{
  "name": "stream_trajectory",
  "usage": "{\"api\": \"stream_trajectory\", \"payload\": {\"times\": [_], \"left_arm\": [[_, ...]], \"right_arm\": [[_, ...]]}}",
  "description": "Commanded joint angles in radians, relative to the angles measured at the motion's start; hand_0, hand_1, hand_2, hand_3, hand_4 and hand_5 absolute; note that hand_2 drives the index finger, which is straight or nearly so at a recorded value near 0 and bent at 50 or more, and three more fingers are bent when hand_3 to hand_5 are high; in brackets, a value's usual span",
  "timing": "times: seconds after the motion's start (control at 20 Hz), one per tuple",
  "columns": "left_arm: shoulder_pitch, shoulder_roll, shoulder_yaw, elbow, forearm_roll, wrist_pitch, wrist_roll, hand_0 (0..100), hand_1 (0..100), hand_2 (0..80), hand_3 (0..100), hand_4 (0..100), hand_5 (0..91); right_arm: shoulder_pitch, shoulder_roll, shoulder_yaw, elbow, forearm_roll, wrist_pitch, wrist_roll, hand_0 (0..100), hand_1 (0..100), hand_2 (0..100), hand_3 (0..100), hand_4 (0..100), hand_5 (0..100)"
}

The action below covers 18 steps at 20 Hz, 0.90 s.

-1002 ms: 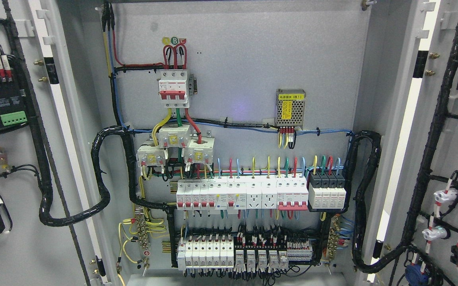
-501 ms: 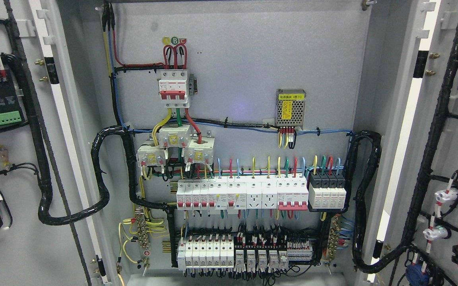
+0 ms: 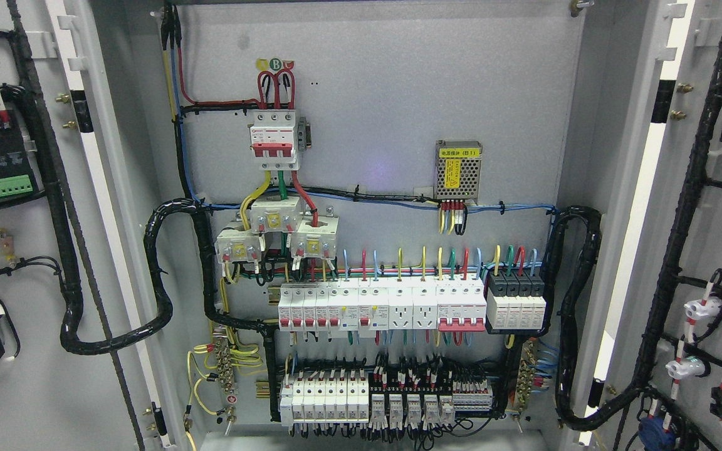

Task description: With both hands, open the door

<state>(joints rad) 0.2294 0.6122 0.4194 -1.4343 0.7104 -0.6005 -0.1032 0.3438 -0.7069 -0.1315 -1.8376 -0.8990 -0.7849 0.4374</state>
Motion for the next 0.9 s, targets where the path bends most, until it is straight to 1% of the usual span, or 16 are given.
{"api": "stream_trajectory", "payload": {"times": [0.0,0.15,0.3,0.5,0.6,0.7,0.75,0.85], "left_arm": [[0.063,-0.003,-0.011,-0.171,0.020,-0.036,-0.003,0,0,0.0,0,3,0.0],[0.113,-0.020,-0.007,-0.256,0.020,-0.090,-0.007,0,0,0.0,0,3,0.0],[0.159,-0.022,-0.013,-0.297,0.018,-0.174,-0.009,0,0,0.0,0,3,0.0],[0.218,-0.022,-0.036,-0.348,0.014,-0.234,-0.009,0,0,0.0,0,3,0.0],[0.223,-0.028,-0.059,-0.363,0.001,-0.260,-0.009,0,0,0.0,0,3,0.0],[0.225,-0.035,-0.086,-0.365,-0.019,-0.265,-0.010,0,0,0.0,0,3,0.0],[0.226,-0.035,-0.105,-0.365,-0.028,-0.271,-0.012,0,0,0.0,0,3,0.0],[0.232,-0.035,-0.145,-0.364,-0.046,-0.333,-0.012,0,0,0.0,0,3,0.0]], "right_arm": [[0.001,0.026,0.030,-0.051,0.002,-0.137,0.001,11,0,0,0,0,0],[0.001,0.026,0.052,-0.069,0.002,-0.139,0.003,11,0,0,0,0,0],[-0.002,0.026,0.069,-0.086,0.002,-0.139,0.003,11,0,0,0,0,0],[-0.003,0.030,0.096,-0.092,0.003,-0.139,0.001,11,0,0,0,0,0],[-0.005,0.036,0.119,-0.097,0.006,-0.139,0.003,11,0,0,0,0,0],[-0.006,0.038,0.147,-0.101,0.011,-0.139,0.003,11,0,0,0,0,0],[-0.006,0.046,0.164,-0.101,0.012,-0.139,0.001,11,0,0,0,0,0],[-0.006,0.058,0.202,-0.101,0.015,-0.139,0.001,11,0,0,0,0,0]]}}
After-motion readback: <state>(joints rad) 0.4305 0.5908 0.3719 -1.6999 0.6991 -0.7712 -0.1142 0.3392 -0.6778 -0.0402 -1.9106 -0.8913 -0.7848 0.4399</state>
